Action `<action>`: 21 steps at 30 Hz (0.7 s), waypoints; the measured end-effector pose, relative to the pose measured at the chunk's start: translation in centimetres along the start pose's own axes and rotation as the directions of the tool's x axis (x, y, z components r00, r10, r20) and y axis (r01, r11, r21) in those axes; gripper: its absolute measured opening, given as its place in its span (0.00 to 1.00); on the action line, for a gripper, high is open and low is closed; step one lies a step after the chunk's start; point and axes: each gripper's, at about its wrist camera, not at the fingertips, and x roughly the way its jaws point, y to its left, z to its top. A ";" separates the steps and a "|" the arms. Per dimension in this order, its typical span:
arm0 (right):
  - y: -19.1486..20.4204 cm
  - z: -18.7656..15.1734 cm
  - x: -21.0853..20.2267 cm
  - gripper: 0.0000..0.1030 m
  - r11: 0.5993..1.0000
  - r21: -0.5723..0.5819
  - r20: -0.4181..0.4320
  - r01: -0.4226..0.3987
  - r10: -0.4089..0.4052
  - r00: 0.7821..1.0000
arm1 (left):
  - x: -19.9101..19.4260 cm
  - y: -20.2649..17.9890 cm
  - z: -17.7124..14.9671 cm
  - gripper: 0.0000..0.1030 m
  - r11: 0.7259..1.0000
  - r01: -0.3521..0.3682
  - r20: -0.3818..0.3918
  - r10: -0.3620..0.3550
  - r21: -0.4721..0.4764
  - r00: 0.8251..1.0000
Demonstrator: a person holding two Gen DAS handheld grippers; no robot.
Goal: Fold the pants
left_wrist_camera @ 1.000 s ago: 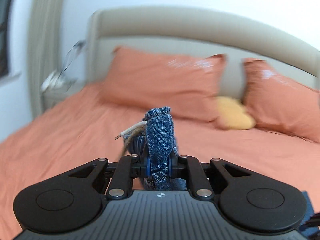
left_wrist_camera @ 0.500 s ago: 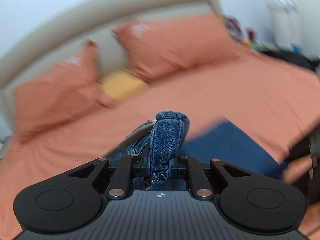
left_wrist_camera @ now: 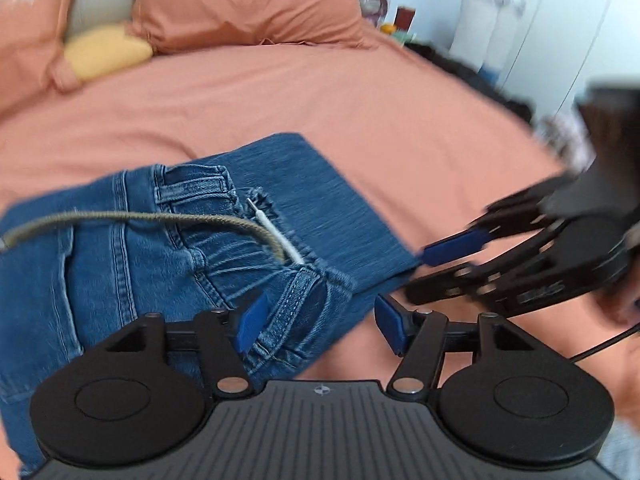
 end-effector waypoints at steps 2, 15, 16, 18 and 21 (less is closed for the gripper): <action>0.7 0.9 -0.5 0.39 1.000 -0.002 0.024 -0.012 0.012 1.000 | -1.9 1.7 0.1 0.69 0.995 0.084 0.012 -0.083 -0.062 0.996; 1.3 7.9 4.8 0.65 0.935 0.317 0.101 -0.160 0.135 0.986 | -8.2 14.0 -0.7 0.68 0.972 -0.172 0.062 0.184 -0.161 0.981; 0.9 8.3 5.7 0.65 0.918 0.360 0.100 -0.166 0.139 0.985 | -8.5 14.8 -0.8 0.68 0.967 -0.181 0.062 0.195 -0.181 0.979; 0.3 8.8 7.5 0.65 0.881 0.437 0.096 -0.181 0.154 0.983 | -8.8 16.7 -1.0 0.68 0.957 -0.190 0.059 0.207 -0.221 0.977; -0.2 9.2 9.4 0.60 0.849 0.495 0.088 -0.186 0.163 0.983 | -9.2 18.8 -1.7 0.68 0.945 -0.201 0.054 0.222 -0.259 0.974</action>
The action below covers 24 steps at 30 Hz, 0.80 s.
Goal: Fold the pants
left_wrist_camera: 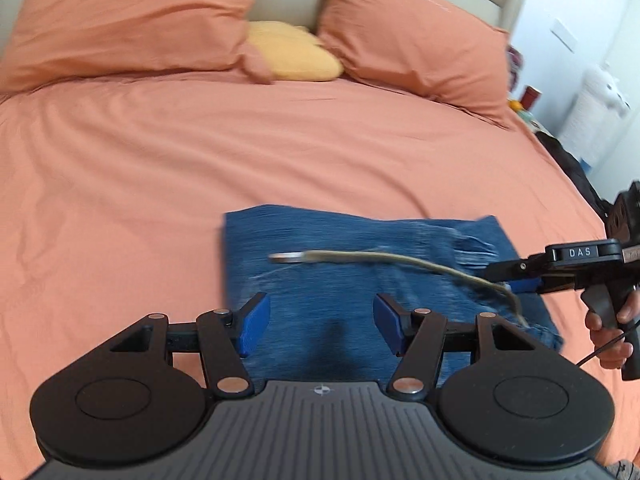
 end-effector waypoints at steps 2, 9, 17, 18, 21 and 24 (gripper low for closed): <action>0.3 0.1 0.9 0.36 1.000 0.016 -0.011 0.002 -0.002 1.000 | -0.1 1.1 -0.3 0.66 1.000 -0.007 -0.008 0.007 -0.016 1.000; 8.0 0.3 -1.4 0.11 0.954 -0.275 0.075 0.121 -0.105 0.992 | -0.6 3.4 -1.0 0.63 0.996 -0.046 -0.010 0.045 -0.075 0.999; 16.7 3.7 -8.7 0.10 0.910 -0.410 0.191 0.060 0.021 0.981 | -2.2 2.8 -0.3 0.63 0.992 -0.082 0.058 0.088 -0.096 0.994; 16.5 4.3 -9.2 0.10 0.920 -0.387 0.193 0.061 0.016 0.981 | -2.2 2.6 -0.2 0.63 0.992 -0.076 0.065 0.083 -0.102 0.994; 13.8 5.8 -9.6 0.10 0.945 -0.310 0.198 0.106 -0.045 0.979 | -1.5 1.9 0.3 0.62 0.993 -0.055 0.068 0.062 -0.104 0.996; 9.0 6.3 -9.1 0.10 0.959 -0.220 0.194 0.177 -0.135 0.972 | -0.1 0.9 0.8 0.59 0.996 -0.046 0.063 0.051 -0.073 0.997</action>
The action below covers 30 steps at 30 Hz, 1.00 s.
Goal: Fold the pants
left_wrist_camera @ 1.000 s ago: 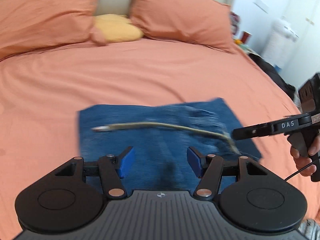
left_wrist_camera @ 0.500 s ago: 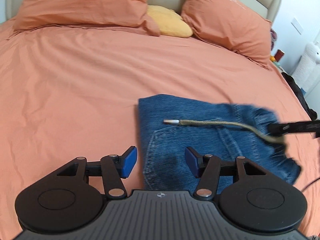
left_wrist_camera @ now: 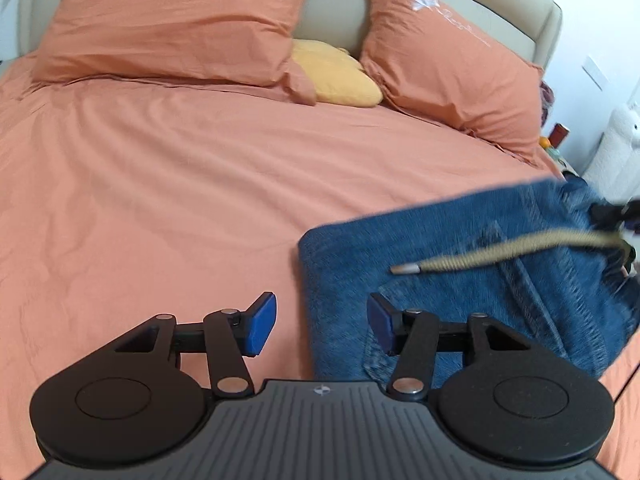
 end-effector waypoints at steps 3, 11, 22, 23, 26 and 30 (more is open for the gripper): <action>-5.1 -1.6 2.3 0.09 0.995 0.065 -0.044 0.076 -0.073 0.996 | 2.1 -0.9 0.4 0.48 1.000 0.014 -0.019 -0.014 0.011 1.000; -12.2 -4.6 7.3 0.06 0.979 0.084 -0.103 0.185 -0.176 0.979 | 7.0 -2.1 1.6 0.40 0.997 0.061 -0.024 -0.061 0.037 0.998; -12.7 -5.6 9.9 0.08 0.975 0.057 -0.126 0.214 -0.206 0.970 | 12.6 -1.5 1.2 0.32 0.998 -0.058 -0.143 0.056 -0.011 0.988; -12.1 -5.6 9.7 0.10 0.973 0.044 -0.123 0.225 -0.219 0.968 | 12.1 -1.8 1.3 0.32 0.997 -0.071 -0.140 0.072 0.011 0.987; -10.5 -6.1 7.5 0.25 0.970 -0.018 -0.063 0.244 -0.244 0.968 | 9.2 -2.5 0.8 0.32 0.994 -0.077 -0.110 0.085 0.074 0.990; -8.3 -8.3 3.7 0.27 0.969 -0.101 0.013 0.224 -0.224 0.975 | 4.5 -3.8 -1.2 0.32 0.988 -0.057 -0.067 0.068 0.145 0.995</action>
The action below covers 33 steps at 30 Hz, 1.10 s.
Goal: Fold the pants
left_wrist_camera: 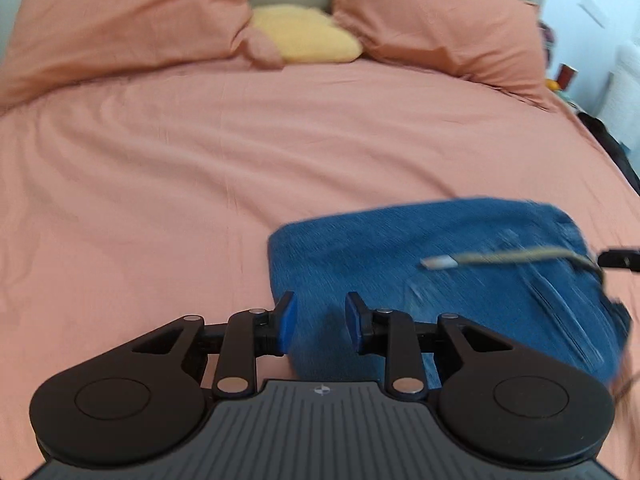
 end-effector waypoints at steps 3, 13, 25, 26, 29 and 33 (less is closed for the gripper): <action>1.1 -2.1 -2.2 0.27 0.999 -0.038 0.039 -0.007 0.009 0.999 | -2.8 -1.3 -2.1 0.32 0.999 0.030 0.016 -0.031 0.033 0.999; 1.5 -9.9 -2.3 0.26 1.000 0.006 0.037 0.018 -0.018 0.999 | -3.0 -3.5 -9.8 0.26 0.997 0.032 -0.108 -0.024 0.074 0.994; 2.1 -13.1 -2.1 0.26 0.995 0.035 0.168 0.089 -0.094 0.981 | -4.8 -0.9 -13.2 0.24 0.997 -0.052 -0.098 0.058 0.056 0.993; 2.3 -13.2 -2.1 0.26 0.994 0.045 0.180 0.095 -0.102 0.978 | -5.4 -0.6 -13.2 0.19 0.997 -0.065 -0.097 0.070 0.051 0.993; 2.5 -13.2 -2.1 0.26 0.993 0.060 0.194 0.103 -0.113 0.975 | -6.9 0.0 -13.8 0.19 0.998 -0.057 -0.089 0.060 0.038 0.994; 2.0 -13.7 -2.3 0.26 0.993 0.094 0.230 0.071 -0.091 0.969 | -8.5 -0.8 -15.1 0.49 0.999 0.017 -0.026 -0.015 0.049 1.000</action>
